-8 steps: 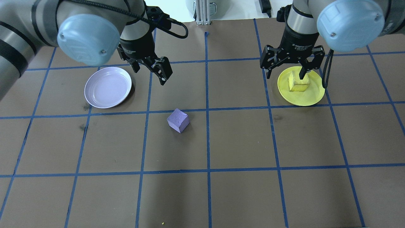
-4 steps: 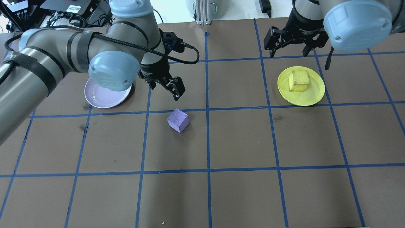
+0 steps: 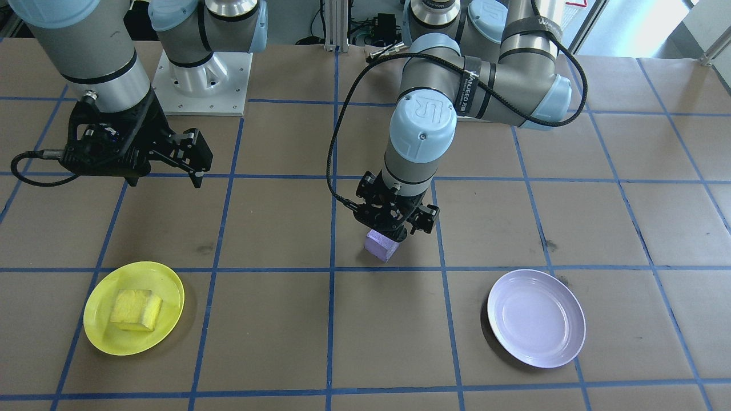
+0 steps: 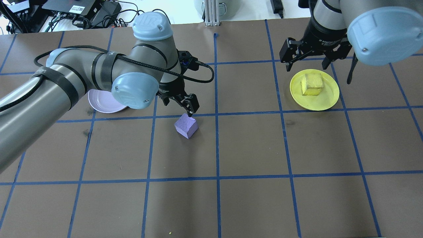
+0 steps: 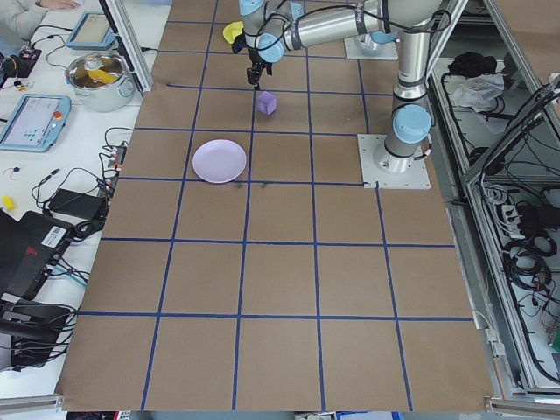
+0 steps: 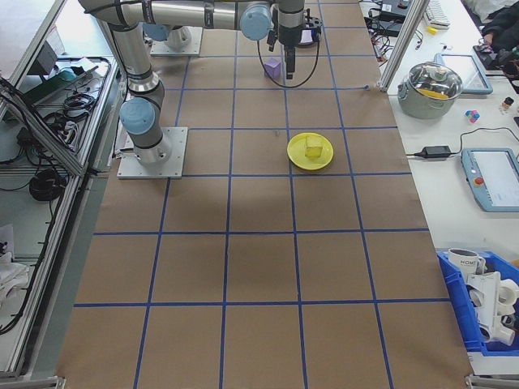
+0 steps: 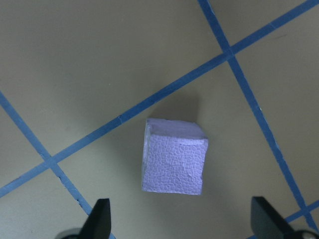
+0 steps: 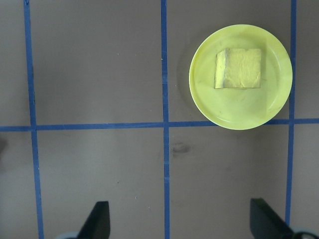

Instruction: Sort blocks by color into plates

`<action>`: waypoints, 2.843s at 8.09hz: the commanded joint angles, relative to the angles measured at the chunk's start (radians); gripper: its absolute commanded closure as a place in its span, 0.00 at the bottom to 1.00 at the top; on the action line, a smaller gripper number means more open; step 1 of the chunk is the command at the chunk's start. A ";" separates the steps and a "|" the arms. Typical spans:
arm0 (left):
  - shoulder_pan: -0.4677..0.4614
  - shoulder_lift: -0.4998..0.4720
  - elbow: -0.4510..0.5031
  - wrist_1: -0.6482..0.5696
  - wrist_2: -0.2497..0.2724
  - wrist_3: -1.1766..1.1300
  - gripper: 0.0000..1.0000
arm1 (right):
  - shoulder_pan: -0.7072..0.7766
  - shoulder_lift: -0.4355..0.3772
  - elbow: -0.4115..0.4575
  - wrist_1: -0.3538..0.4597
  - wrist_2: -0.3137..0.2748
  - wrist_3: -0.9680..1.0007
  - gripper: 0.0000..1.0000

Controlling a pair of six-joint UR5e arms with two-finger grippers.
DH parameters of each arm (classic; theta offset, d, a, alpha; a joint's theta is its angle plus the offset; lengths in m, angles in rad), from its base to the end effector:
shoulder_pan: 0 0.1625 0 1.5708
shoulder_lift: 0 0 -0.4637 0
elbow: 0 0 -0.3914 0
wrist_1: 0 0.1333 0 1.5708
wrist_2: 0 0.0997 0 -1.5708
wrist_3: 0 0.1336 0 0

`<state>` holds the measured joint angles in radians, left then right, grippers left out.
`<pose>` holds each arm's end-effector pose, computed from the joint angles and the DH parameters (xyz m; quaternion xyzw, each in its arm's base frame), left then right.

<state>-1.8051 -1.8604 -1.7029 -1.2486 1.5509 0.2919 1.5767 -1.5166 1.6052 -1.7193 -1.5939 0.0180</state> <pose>-0.2658 -0.5282 0.3039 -0.2593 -0.9645 -0.0494 0.0114 0.1333 -0.5217 0.4635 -0.0064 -0.9995 0.0301 0.0112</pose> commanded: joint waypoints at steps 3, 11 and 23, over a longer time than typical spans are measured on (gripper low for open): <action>-0.025 -0.060 -0.044 0.009 -0.002 0.009 0.00 | -0.001 -0.017 0.021 0.015 -0.004 -0.065 0.00; -0.027 -0.115 -0.061 0.175 0.000 0.039 0.00 | -0.001 -0.017 0.021 0.017 -0.005 -0.073 0.00; -0.025 -0.105 -0.112 0.222 0.008 0.079 0.50 | -0.001 -0.017 0.021 0.017 -0.005 -0.073 0.00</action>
<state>-1.8300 -1.9689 -1.8140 -1.0286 1.5540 0.3619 1.5754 -1.5340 1.6266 -1.7030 -1.5984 -0.0543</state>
